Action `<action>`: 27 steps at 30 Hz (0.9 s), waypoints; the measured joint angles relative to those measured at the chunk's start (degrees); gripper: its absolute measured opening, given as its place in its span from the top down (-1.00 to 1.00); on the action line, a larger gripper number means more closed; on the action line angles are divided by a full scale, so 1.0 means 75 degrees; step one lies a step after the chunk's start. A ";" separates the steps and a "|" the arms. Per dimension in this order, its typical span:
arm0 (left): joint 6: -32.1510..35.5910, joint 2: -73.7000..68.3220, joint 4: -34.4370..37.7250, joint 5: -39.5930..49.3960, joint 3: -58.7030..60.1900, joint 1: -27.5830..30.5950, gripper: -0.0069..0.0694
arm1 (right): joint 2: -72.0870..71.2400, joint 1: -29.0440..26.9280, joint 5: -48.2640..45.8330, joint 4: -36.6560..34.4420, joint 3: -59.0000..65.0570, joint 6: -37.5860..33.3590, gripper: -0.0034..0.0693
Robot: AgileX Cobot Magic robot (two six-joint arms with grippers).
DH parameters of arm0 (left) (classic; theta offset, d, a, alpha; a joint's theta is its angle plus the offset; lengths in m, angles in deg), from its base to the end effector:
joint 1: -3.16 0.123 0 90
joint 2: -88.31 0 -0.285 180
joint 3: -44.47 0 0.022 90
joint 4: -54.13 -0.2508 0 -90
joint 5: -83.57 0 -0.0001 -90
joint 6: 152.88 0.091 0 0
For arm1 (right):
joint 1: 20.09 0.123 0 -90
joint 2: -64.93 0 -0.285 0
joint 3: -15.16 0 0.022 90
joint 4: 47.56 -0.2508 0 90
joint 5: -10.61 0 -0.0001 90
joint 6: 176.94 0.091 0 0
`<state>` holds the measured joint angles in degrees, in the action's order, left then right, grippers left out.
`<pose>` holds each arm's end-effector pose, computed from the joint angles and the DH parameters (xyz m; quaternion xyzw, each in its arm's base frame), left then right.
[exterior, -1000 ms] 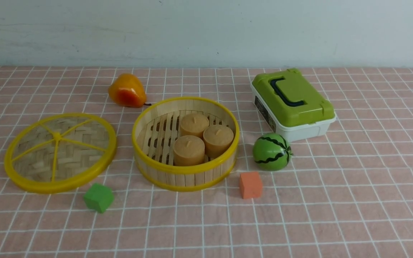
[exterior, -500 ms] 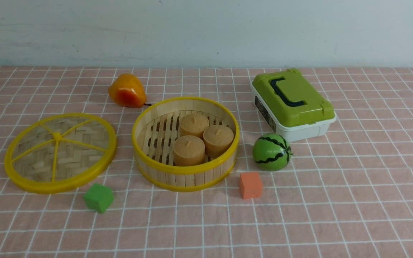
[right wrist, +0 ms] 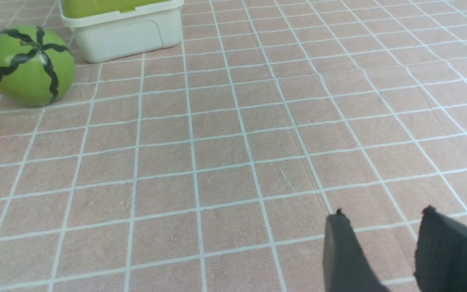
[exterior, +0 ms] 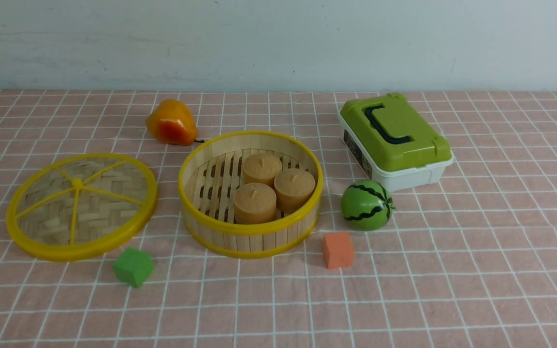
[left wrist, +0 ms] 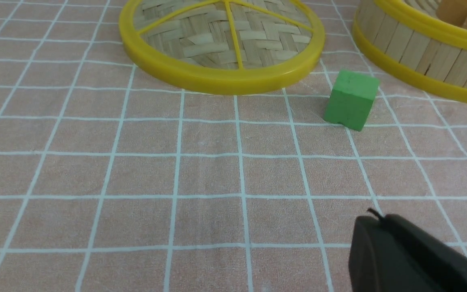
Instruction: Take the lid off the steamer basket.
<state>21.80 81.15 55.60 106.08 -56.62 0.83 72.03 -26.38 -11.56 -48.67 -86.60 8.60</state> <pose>0.0521 -0.0030 0.1686 -0.0279 0.8115 -0.0498 0.5816 0.0519 -0.0050 0.1731 0.0882 0.8016 0.0044 0.5913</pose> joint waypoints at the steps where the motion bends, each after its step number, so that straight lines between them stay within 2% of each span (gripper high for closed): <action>1: 0.0000 0.0000 0.0000 0.0000 0.0000 0.0000 0.85 | 0.0000 0.0000 0.0000 0.0000 0.0000 0.0000 0.24; 27: 0.0000 0.0000 0.0000 0.0017 0.0000 0.0000 0.81 | 0.0000 0.0000 0.0000 0.0000 0.0000 0.0000 0.24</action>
<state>21.80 81.15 55.60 106.21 -56.62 0.83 72.03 -26.38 -11.56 -48.67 -86.60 8.60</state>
